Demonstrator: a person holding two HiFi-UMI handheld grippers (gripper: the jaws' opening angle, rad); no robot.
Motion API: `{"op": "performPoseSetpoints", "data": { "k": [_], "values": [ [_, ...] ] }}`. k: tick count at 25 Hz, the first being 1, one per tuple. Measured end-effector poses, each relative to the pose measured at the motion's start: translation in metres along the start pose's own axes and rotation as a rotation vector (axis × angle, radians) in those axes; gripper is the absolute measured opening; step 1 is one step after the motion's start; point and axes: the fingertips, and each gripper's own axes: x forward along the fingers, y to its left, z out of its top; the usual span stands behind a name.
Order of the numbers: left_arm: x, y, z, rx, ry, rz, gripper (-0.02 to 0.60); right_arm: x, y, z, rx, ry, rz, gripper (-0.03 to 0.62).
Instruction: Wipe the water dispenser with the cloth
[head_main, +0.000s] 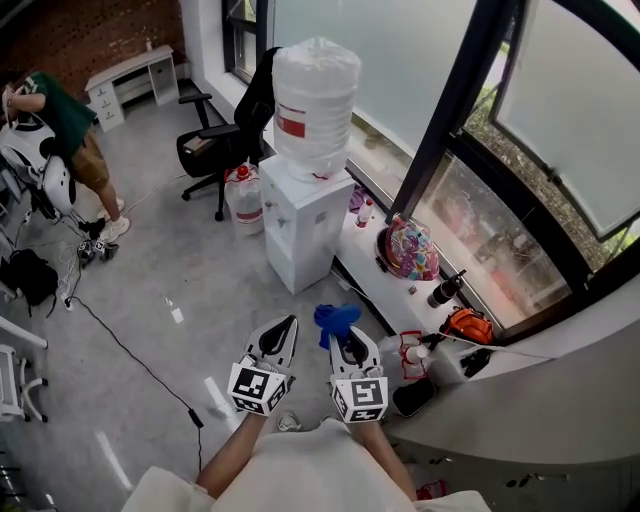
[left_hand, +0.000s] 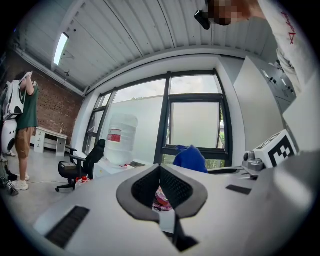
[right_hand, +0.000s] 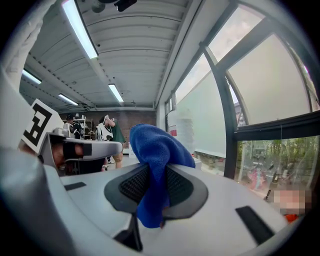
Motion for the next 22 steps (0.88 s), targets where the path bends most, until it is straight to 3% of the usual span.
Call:
{"op": "performPoseSetpoints", "data": {
  "k": [14, 22],
  "values": [
    [-0.008, -0.066, -0.008, 0.022, 0.006, 0.023, 0.011, -0.058, -0.036, -0.002, -0.007, -0.015, 0.019, 0.097],
    [-0.006, -0.079, -0.005, 0.027, -0.006, 0.025, 0.011, -0.066, -0.040, -0.002, -0.006, -0.021, 0.031, 0.095]
  ]
}}
